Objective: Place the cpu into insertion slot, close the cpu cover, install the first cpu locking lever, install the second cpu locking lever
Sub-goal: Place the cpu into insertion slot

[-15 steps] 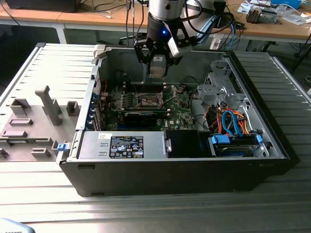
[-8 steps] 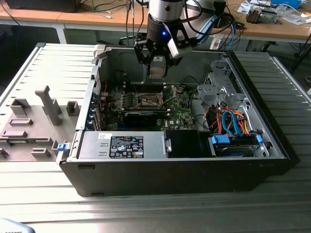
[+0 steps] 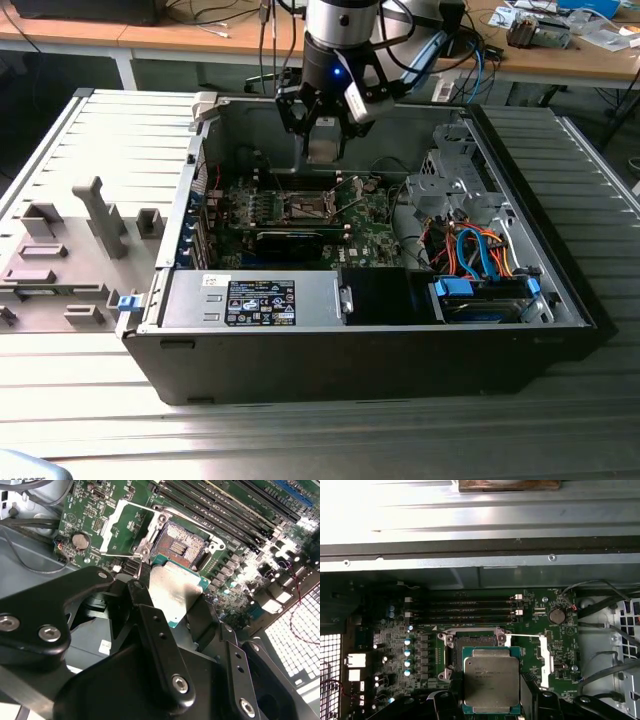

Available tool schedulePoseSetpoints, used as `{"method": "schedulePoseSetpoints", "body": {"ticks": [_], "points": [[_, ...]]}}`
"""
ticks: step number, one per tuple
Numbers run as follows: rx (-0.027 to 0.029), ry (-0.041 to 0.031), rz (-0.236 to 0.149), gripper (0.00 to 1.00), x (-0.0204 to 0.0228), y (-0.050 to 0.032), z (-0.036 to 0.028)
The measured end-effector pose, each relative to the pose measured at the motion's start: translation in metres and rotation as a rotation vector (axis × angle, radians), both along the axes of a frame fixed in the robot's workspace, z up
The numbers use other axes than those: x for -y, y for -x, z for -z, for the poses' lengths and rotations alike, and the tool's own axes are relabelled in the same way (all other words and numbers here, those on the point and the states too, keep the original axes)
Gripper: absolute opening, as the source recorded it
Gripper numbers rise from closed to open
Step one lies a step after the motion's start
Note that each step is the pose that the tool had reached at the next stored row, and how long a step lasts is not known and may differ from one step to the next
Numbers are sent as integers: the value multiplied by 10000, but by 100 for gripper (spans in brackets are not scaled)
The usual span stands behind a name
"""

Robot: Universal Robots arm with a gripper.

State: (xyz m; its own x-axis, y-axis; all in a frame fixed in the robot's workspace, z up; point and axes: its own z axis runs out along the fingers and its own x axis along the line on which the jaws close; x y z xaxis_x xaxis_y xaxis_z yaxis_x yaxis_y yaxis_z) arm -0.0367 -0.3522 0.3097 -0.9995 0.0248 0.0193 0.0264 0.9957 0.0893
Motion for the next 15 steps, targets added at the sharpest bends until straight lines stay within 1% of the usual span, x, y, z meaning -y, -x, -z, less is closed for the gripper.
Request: {"method": "schedulePoseSetpoints", "body": {"ticks": [12, 15], "points": [[0, 1, 0, 54, 0, 1, 43], [0, 2, 0, 54, 0, 1, 66]]}}
